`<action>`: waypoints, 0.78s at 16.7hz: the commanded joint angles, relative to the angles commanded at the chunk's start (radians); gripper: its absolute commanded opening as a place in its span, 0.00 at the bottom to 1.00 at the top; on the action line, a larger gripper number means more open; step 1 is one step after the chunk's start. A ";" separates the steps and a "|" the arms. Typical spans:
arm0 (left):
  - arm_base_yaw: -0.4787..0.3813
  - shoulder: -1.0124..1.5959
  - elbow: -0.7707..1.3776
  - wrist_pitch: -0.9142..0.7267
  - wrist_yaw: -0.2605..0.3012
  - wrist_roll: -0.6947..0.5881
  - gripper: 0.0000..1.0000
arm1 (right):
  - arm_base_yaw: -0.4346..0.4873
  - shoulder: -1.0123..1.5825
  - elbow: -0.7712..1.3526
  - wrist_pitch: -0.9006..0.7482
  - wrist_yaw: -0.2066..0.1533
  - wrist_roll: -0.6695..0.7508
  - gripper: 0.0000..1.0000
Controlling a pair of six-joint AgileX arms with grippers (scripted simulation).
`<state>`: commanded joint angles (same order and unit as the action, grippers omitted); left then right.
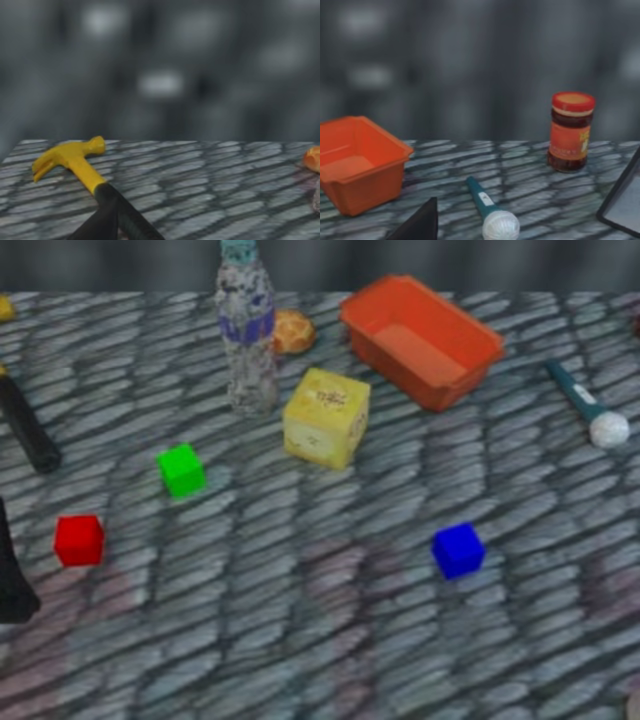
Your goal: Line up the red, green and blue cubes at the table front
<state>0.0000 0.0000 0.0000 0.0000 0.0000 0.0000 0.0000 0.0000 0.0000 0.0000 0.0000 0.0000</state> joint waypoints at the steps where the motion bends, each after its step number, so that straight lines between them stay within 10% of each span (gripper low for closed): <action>1: 0.000 0.000 0.000 0.000 0.000 0.000 1.00 | 0.000 0.000 0.000 0.000 0.000 0.000 1.00; 13: -0.026 0.667 0.477 -0.348 0.002 -0.048 1.00 | 0.000 0.000 0.000 0.000 0.000 0.000 1.00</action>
<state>-0.0256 0.6673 0.4773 -0.3476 0.0017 -0.0481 0.0000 0.0000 0.0000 0.0000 0.0000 0.0000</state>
